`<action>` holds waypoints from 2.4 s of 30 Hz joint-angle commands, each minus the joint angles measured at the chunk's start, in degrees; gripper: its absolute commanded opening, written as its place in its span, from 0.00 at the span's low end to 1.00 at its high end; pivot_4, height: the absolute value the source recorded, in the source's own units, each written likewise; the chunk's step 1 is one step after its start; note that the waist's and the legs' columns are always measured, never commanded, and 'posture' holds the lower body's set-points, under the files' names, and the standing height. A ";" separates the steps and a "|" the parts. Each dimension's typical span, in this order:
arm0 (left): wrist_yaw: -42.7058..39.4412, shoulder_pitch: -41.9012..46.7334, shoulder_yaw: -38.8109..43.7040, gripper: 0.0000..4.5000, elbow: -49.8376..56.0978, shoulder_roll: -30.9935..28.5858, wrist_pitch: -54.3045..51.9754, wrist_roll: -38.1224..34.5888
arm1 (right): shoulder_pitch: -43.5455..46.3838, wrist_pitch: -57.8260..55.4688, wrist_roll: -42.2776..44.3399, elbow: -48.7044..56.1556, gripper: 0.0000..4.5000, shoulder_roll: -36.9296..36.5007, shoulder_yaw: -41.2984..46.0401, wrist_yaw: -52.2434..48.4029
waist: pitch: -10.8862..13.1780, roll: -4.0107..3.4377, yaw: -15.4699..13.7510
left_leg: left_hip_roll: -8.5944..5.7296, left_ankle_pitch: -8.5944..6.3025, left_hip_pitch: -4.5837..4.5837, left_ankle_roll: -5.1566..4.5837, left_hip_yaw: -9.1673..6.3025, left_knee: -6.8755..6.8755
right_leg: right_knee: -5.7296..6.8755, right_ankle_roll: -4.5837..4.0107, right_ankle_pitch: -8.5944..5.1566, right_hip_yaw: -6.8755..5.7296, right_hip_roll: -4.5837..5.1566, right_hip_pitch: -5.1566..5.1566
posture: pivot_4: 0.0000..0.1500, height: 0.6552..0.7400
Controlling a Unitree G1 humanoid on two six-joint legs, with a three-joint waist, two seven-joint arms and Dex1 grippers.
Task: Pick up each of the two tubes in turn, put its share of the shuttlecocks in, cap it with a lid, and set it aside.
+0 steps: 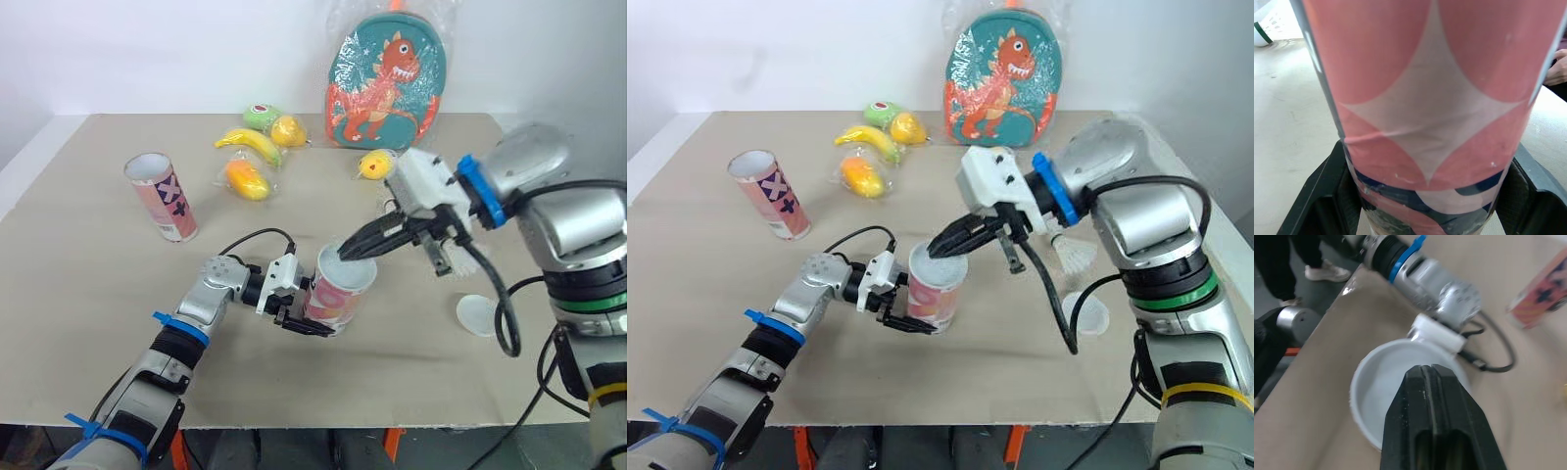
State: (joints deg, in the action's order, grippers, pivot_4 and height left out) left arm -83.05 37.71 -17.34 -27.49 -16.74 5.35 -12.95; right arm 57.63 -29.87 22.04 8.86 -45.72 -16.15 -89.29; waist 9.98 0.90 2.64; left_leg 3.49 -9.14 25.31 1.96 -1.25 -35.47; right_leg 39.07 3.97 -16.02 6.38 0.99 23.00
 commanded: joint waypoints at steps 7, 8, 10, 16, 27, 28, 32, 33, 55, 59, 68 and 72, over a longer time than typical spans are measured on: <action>-0.16 0.46 0.46 0.68 -0.52 -0.14 0.74 0.38 | -1.14 5.34 -6.38 1.76 0.01 -0.10 -6.25 -1.29 | -0.01 0.02 0.00 | 0.00 0.00 0.00 0.00 0.00 0.00 | 0.00 0.00 0.00 0.00 0.00 0.00 | 1.00 0.94; -0.17 0.47 0.48 0.68 -0.54 -0.13 0.72 0.35 | -1.44 6.07 -7.15 1.62 0.01 -0.03 -7.16 -1.52 | -0.02 0.02 0.00 | 0.00 0.00 -0.02 0.00 -0.01 0.00 | 0.00 0.00 0.00 0.00 -0.01 -0.02 | 1.00 0.94; -0.15 0.45 0.49 0.68 -0.55 -0.13 0.77 0.32 | -2.50 8.84 -9.94 1.32 0.01 -0.57 -9.69 -2.44 | -0.03 0.02 0.01 | 0.01 0.00 -0.07 0.00 -0.01 0.00 | 0.00 0.07 -0.04 0.00 -0.01 -0.05 | 1.00 0.94; 0.30 0.30 0.92 0.68 0.18 0.16 -0.22 -0.25 | -3.07 13.00 -12.77 -0.81 0.01 -0.45 -10.92 -2.62 | -0.29 0.15 0.05 | 0.02 0.01 -0.32 0.01 0.00 -0.03 | 0.00 0.25 -0.10 0.00 -0.01 -0.29 | 1.00 0.94; 1.94 -1.04 1.82 0.68 1.49 0.88 -3.13 -1.68 | -1.20 -0.83 5.74 0.78 0.42 -1.32 9.21 1.50 | -0.14 0.05 -0.26 | 0.00 0.03 0.02 0.03 -0.03 -0.01 | 0.00 -0.04 0.05 -0.01 0.00 -0.05 | 1.00 0.94; 1.87 -1.13 1.83 0.68 1.55 0.93 -3.37 -1.92 | -2.59 -2.12 7.57 2.17 0.51 -2.35 11.90 2.49 | -0.14 0.05 -0.29 | -0.01 0.00 0.05 0.04 -0.05 0.00 | -0.02 -0.04 0.02 -0.02 0.02 -0.04 | 1.00 0.94; 2.03 -0.73 3.49 1.00 1.29 2.08 -5.26 -4.08 | -10.15 -7.53 14.37 9.42 0.96 -5.45 22.08 8.44 | -0.11 0.05 -0.52 | -0.03 -0.09 0.08 0.04 -0.07 0.02 | -0.04 -0.09 -0.07 -0.05 0.03 -0.02 | 1.00 0.94; 1.91 -0.72 3.75 1.00 1.28 2.17 -5.53 -4.31 | -11.75 -8.61 15.78 10.99 0.98 -5.76 23.67 9.94 | -0.11 0.05 -0.52 | -0.03 -0.10 0.09 0.04 -0.08 0.04 | -0.04 -0.10 -0.08 -0.04 0.02 0.00 | 1.00 0.94; 0.91 -3.31 9.80 1.00 3.05 -13.94 -4.88 -2.75 | -44.72 -7.37 16.24 26.58 0.98 -1.53 26.59 34.48 | -0.04 0.16 -0.04 | -0.01 -0.07 0.04 0.03 -0.11 0.00 | -0.03 0.25 -0.21 -0.03 0.00 -0.05 | 1.00 0.94; 1.17 -7.11 15.30 1.00 15.26 -15.21 -12.43 -12.36 | -46.62 -3.63 10.35 23.22 0.98 -0.42 20.45 35.29 | -0.02 0.19 0.00 | 0.00 -0.08 0.06 0.04 -0.07 0.02 | -0.03 0.22 -0.23 -0.03 0.02 -0.05 | 1.00 0.94; 5.26 -18.30 22.56 1.00 38.67 -21.13 -26.83 -26.15 | -43.39 0.40 7.36 16.37 0.98 4.60 13.72 33.79 | 0.06 0.28 0.10 | 0.12 -0.07 -0.07 0.04 -0.04 0.03 | 0.00 0.19 -0.22 -0.02 -0.04 -0.09 | 1.00 0.94; 6.48 -20.31 23.97 1.00 40.80 -22.59 -28.01 -27.32 | -41.56 1.76 6.24 13.96 0.98 6.29 11.50 33.14 | 0.14 0.43 0.02 | 0.11 -0.03 -0.12 0.07 -0.04 -0.03 | -0.02 0.15 -0.20 -0.03 -0.03 -0.17 | 1.00 0.94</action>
State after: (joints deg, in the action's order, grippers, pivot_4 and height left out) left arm -77.09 17.62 4.73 10.79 -38.33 -22.44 -39.00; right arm 15.05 -29.42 28.54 22.78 -39.88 -4.26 -55.63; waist 10.12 1.34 2.66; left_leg 3.60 -9.17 25.18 2.04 -1.26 -35.51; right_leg 39.05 4.04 -16.25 6.36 0.96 22.83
